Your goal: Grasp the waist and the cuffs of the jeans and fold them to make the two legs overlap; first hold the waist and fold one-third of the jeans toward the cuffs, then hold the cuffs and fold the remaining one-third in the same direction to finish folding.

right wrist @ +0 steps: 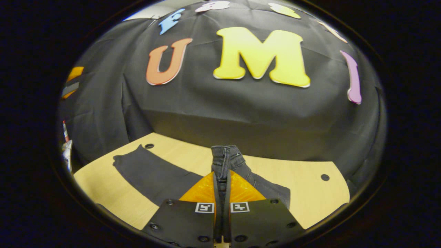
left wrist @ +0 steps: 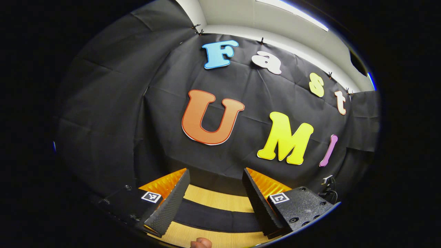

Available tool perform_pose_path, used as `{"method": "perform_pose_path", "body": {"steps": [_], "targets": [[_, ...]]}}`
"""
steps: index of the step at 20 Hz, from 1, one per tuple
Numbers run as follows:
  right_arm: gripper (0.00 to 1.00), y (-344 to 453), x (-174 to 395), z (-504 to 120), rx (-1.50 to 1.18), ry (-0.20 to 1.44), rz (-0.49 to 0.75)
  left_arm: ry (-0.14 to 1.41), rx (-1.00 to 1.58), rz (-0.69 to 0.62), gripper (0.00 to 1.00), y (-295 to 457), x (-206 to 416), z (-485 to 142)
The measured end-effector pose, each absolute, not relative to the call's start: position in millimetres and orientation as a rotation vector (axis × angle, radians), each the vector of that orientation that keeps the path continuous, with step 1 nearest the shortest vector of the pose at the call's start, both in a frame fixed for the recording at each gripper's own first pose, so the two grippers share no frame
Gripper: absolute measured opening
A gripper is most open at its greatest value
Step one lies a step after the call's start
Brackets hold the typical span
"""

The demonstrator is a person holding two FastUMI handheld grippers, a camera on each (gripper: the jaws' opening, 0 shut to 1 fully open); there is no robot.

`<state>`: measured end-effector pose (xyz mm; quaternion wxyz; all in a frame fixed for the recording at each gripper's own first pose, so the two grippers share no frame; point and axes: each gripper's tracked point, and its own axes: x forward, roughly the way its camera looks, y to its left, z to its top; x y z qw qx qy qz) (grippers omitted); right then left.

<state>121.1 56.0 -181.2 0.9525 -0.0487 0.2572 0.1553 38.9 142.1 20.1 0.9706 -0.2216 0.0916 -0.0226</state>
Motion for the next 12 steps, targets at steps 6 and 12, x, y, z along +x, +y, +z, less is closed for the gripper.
{"method": "perform_pose_path", "body": {"steps": [6,12], "targets": [[0.02,79,98,-212,-0.225,0.619,0.447,0.186,-0.453,-0.008,0.98,162,28,17],[0.00,88,92,-226,-0.271,0.667,0.484,0.181,-0.483,0.016,0.98,175,23,11]]}}
